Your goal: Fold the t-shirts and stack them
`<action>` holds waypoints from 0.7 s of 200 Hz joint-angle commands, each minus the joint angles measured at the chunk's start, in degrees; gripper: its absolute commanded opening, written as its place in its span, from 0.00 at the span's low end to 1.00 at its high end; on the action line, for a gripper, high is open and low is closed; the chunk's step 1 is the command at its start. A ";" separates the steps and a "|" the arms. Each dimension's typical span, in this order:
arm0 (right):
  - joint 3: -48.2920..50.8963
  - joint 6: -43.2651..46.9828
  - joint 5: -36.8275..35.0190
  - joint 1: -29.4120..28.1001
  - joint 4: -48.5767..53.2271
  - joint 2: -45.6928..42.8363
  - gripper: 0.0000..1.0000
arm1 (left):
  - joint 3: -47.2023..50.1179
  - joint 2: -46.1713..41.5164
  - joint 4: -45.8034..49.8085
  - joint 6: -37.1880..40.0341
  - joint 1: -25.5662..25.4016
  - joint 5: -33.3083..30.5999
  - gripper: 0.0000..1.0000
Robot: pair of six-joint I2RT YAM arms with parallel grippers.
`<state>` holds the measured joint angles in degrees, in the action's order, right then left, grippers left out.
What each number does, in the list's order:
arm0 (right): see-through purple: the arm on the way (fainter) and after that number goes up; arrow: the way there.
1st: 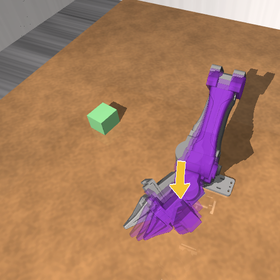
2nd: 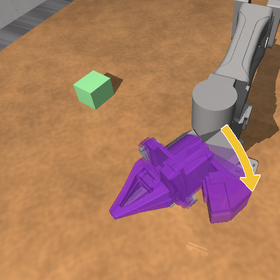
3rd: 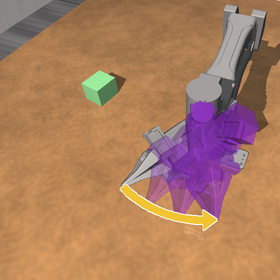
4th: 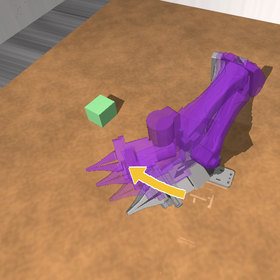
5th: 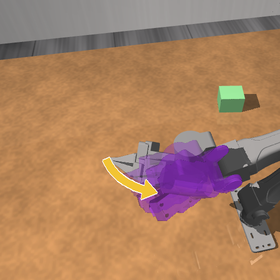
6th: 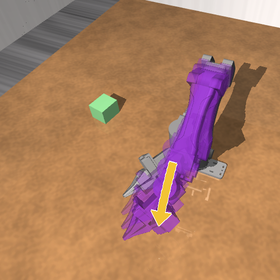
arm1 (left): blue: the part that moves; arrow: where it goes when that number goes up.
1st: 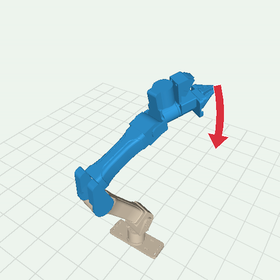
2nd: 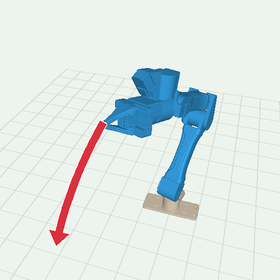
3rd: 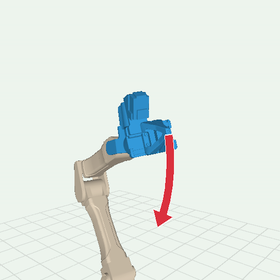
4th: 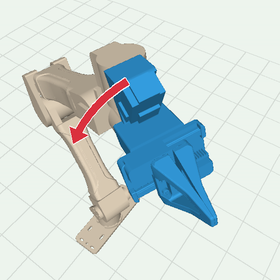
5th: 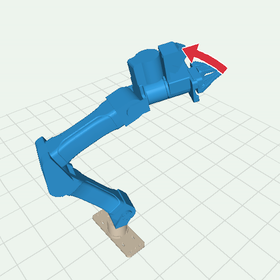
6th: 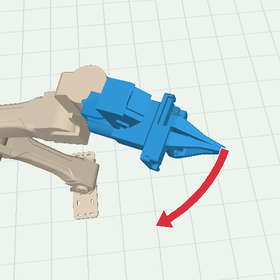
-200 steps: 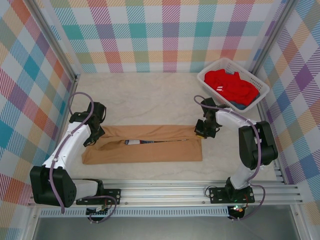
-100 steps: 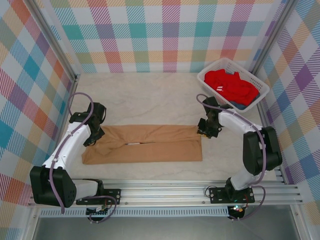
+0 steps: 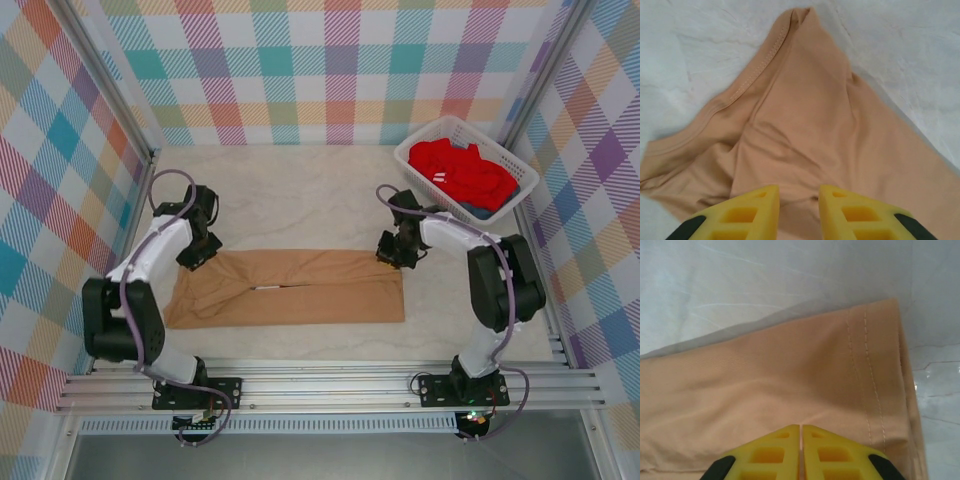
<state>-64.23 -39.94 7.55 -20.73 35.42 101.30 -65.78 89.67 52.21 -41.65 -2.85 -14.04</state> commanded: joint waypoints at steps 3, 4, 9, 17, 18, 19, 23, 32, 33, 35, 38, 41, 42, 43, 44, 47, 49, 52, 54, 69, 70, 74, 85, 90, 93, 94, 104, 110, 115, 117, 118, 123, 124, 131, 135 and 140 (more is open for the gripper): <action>2.54 -1.89 1.34 -0.19 1.77 -0.91 0.07 | -0.71 3.40 -4.20 -0.28 3.97 4.09 0.26; 2.80 -1.93 1.29 -0.19 1.76 -1.05 0.07 | -0.69 3.58 -4.30 -0.19 4.02 4.23 0.26; 4.12 -1.85 0.96 -0.18 1.74 -1.86 0.07 | -0.79 4.51 -5.03 0.12 4.98 4.61 0.26; 6.07 -1.89 0.43 -0.13 1.90 -3.12 0.07 | -1.54 6.36 -5.02 0.74 6.32 4.54 0.25; 6.37 -1.94 0.39 -0.20 1.92 -3.25 0.07 | -1.67 6.60 -5.01 0.85 6.47 4.55 0.25; 6.60 -1.96 0.29 -0.15 1.97 -3.36 0.07 | -1.79 6.85 -5.01 0.94 6.64 4.46 0.25; 7.49 -1.97 0.03 -0.11 2.07 -3.75 0.07 | -2.24 7.74 -4.99 1.40 7.22 4.37 0.25; 9.22 -2.07 -0.17 -0.10 1.75 -4.25 0.07 | -3.04 9.55 -5.27 2.24 8.82 4.43 0.25; 9.39 -2.07 -0.17 -0.10 1.71 -4.26 0.07 | -3.13 9.73 -5.31 2.30 9.00 4.49 0.25; 9.69 -2.07 -0.17 -0.03 1.64 -4.26 0.07 | -3.19 10.09 -5.46 2.48 9.40 4.58 0.25; 9.99 -2.07 -0.25 -0.01 1.57 -4.29 0.07 | -3.36 10.55 -5.77 2.74 9.93 4.82 0.25; 10.22 -2.02 -0.46 0.00 1.61 -4.20 0.07 | -3.46 11.01 -6.25 3.11 10.57 5.06 0.25; 10.28 -2.00 -0.49 -0.01 1.64 -4.15 0.07 | -3.47 11.08 -6.42 3.22 10.67 5.20 0.25; 10.32 -1.99 -0.55 -0.01 1.70 -4.16 0.07 | -3.52 11.29 -6.55 3.27 10.85 5.40 0.25; 10.38 -1.99 -0.58 -0.05 1.69 -4.08 0.07 | -3.54 11.43 -6.70 3.48 11.07 5.55 0.25; 10.43 -1.98 -0.71 -0.02 1.77 -3.95 0.07 | -3.67 11.87 -7.10 3.83 11.55 5.88 0.25; 10.44 -1.94 -0.81 -0.01 1.87 -3.81 0.07 | -3.81 12.20 -7.22 4.02 11.88 6.00 0.25; 10.39 -1.90 -0.97 -0.01 2.06 -3.61 0.07 | -4.16 12.78 -7.10 4.31 12.41 5.95 0.25; 10.32 -1.89 -1.16 -0.01 2.34 -3.47 0.06 | -4.44 13.11 -6.94 4.52 12.67 5.82 0.25; 9.36 -1.73 -2.38 -0.01 3.79 -3.35 0.06 | -6.71 15.66 -5.60 5.66 15.03 5.86 0.24; 9.28 -1.63 -2.42 -0.01 3.87 -3.37 0.06 | -6.81 15.82 -5.52 5.77 15.18 5.95 0.24; 8.95 -1.56 -2.74 -0.01 4.08 -3.67 0.06 | -7.40 16.21 -5.33 5.98 15.88 6.26 0.23; 7.98 -1.01 -3.37 -0.01 4.22 -4.87 0.07 | -9.17 16.76 -4.24 6.37 16.87 6.24 0.22; 7.35 -0.72 -3.67 -0.01 4.33 -5.36 0.08 | -10.07 16.49 -3.86 6.45 17.07 5.92 0.22; 6.95 -0.48 -3.86 -0.01 4.42 -5.62 0.08 | -10.48 16.16 -3.73 6.55 17.12 5.81 0.21; 6.76 -0.44 -3.90 -0.01 4.50 -5.69 0.08 | -10.58 16.03 -3.67 6.57 17.11 5.71 0.21; 5.14 0.32 -4.57 -0.01 5.09 -6.34 0.10 | -11.25 14.16 -4.33 6.46 17.07 5.95 0.21; 4.18 0.67 -4.97 -0.01 5.40 -6.67 0.12 | -11.30 13.01 -5.00 6.09 17.01 6.59 0.22; 3.43 0.87 -5.22 -0.01 5.48 -6.85 0.13 | -11.31 12.02 -5.76 5.83 17.06 7.32 0.23; 3.24 0.89 -5.34 -0.01 5.46 -6.89 0.13 | -11.26 11.78 -5.99 5.75 16.99 7.64 0.24; 3.10 0.90 -5.39 -0.01 5.45 -6.94 0.13 | -11.24 11.68 -6.16 5.77 16.95 7.85 0.25; 2.55 0.92 -5.65 0.07 5.48 -6.99 0.14 | -11.15 11.23 -6.88 5.70 16.87 8.85 0.27; 2.45 0.92 -5.68 0.07 5.47 -6.99 0.14 | -11.14 11.10 -7.00 5.70 16.85 9.07 0.28; 1.82 0.74 -5.66 0.31 5.22 -6.71 0.15 | -10.87 10.97 -7.93 5.53 16.79 10.77 0.30; 1.55 0.58 -5.35 0.49 4.84 -6.48 0.16 | -10.66 10.97 -8.53 5.53 16.76 11.80 0.31; 1.27 0.29 -5.00 0.74 4.54 -5.96 0.16 | -10.18 11.05 -9.38 5.61 16.68 12.87 0.32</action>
<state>-60.14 -40.21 3.68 -20.64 39.07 96.51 -75.64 103.55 45.34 -36.47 14.02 -6.50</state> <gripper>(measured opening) 0.151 0.299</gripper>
